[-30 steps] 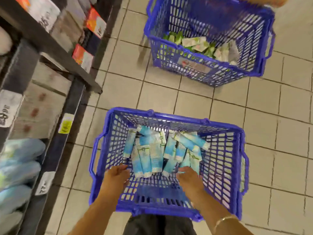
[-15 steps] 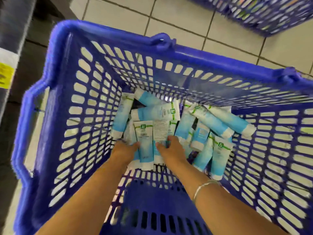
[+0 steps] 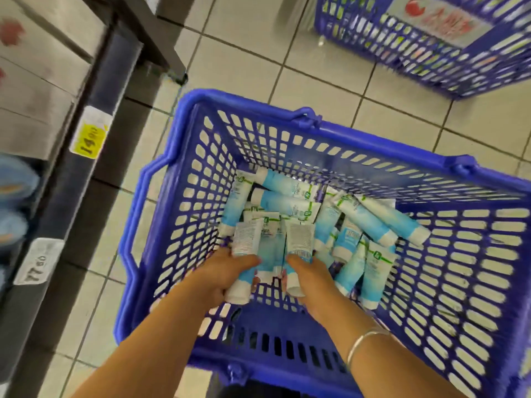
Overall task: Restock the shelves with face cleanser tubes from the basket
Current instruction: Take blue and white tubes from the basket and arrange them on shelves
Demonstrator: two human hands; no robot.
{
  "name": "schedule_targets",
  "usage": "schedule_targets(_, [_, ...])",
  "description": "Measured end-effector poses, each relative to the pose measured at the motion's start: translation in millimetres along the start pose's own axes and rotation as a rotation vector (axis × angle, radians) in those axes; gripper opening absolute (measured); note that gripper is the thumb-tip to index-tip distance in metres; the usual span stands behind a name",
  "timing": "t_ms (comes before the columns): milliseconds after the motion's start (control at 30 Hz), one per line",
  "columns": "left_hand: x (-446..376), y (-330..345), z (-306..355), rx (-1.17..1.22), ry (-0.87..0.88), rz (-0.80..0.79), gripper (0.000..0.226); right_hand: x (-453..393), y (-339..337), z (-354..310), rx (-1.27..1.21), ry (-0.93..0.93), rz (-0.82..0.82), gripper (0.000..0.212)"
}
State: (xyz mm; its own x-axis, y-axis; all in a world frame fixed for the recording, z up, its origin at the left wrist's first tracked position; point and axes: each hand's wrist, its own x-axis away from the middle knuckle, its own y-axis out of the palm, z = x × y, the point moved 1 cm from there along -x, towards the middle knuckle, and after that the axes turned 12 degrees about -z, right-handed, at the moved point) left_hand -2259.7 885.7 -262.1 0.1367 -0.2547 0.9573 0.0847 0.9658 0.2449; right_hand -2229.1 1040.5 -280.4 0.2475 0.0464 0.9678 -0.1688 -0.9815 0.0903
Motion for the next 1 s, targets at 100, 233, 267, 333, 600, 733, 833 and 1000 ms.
schedule_targets(100, [47.6, 11.7, 2.3, 0.059, 0.143, 0.021, 0.025, 53.0, -11.8, -7.9, -0.013, -0.016, -0.045, 0.041])
schedule_targets(233, [129.8, 29.3, 16.0, 0.109, 0.378, 0.091, 0.022, 135.9, -14.0, -37.5, -0.019, -0.187, -0.141, 0.056])
schedule_targets(267, [153.4, 33.2, 19.8, 0.124, 0.422, 0.107, 0.023, 159.4, -10.9, -46.8, -0.008, -0.228, -0.163, 0.054])
schedule_targets(333, [203.1, 40.6, 26.8, 0.167, 0.488, 0.125, 0.026, 206.2, -3.0, -65.7, 0.026, -0.304, -0.205, 0.044])
schedule_targets(600, [417.5, 57.1, 47.0, 0.181, 0.677, 0.178, 0.055, 405.0, 62.7, -138.2, 0.208, -0.555, -0.255, 0.024])
schedule_targets(733, [499.6, 62.7, 33.0, 0.256, 0.831, 0.203, 0.018, 488.4, 92.6, -151.9, 0.222, -0.550, -0.470, 0.005])
schedule_targets(833, [555.8, 74.6, 7.3, 0.399, 0.953, 0.240, 0.017, 548.5, 109.9, -146.0, 0.213, -0.504, -0.686, 0.026])
schedule_targets(1000, [628.5, 97.5, -58.7, 0.725, 1.064, 0.173, 0.022, 625.5, 130.1, -119.3, 0.280, -0.442, -0.964, 0.037])
